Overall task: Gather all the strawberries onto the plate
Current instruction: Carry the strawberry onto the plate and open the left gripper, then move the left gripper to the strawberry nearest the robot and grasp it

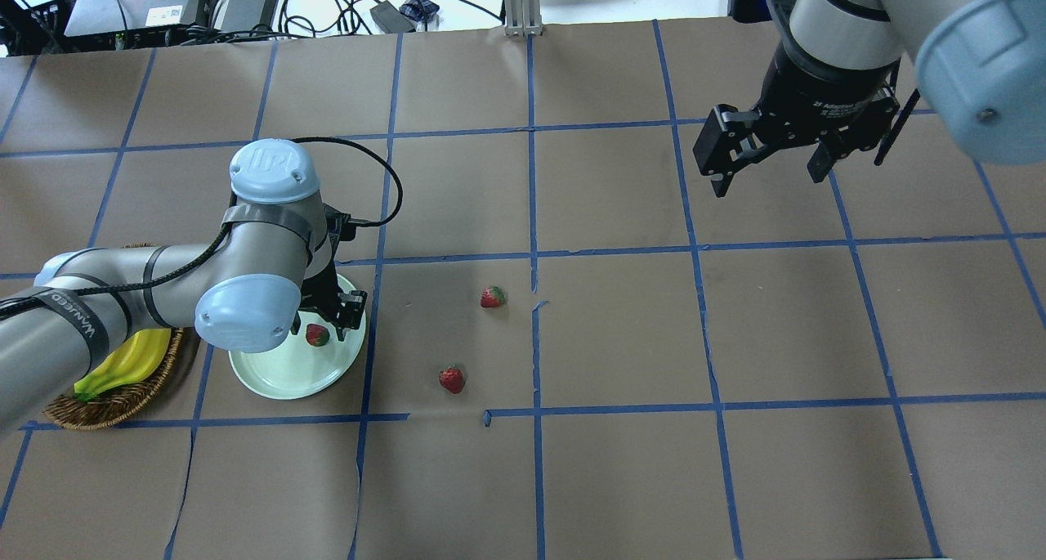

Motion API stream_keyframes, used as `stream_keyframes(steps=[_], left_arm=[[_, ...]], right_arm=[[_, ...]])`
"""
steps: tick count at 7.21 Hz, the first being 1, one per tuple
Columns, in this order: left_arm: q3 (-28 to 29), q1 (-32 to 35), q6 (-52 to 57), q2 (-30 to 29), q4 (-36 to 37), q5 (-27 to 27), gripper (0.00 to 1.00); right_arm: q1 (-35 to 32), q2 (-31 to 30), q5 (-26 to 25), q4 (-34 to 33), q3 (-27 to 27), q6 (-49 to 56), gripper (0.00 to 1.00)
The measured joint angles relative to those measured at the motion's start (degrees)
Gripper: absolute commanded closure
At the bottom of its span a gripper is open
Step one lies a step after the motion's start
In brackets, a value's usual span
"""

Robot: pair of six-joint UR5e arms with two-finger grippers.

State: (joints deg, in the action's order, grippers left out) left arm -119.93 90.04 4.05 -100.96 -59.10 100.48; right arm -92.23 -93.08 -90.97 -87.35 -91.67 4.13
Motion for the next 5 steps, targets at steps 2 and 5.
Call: stream_keyframes(steps=[2,5], left_arm=[[0.9,4.2,-8.2,1.3,0.1,-4.8,0.29],[1.2,15.3,-24.9,-0.6,2.9,-11.1,0.31]], right_arm=[[0.0,0.0,0.0,0.0,0.0,0.0,0.0],[0.0,0.0,0.0,-0.1,0.0,0.0,0.0]])
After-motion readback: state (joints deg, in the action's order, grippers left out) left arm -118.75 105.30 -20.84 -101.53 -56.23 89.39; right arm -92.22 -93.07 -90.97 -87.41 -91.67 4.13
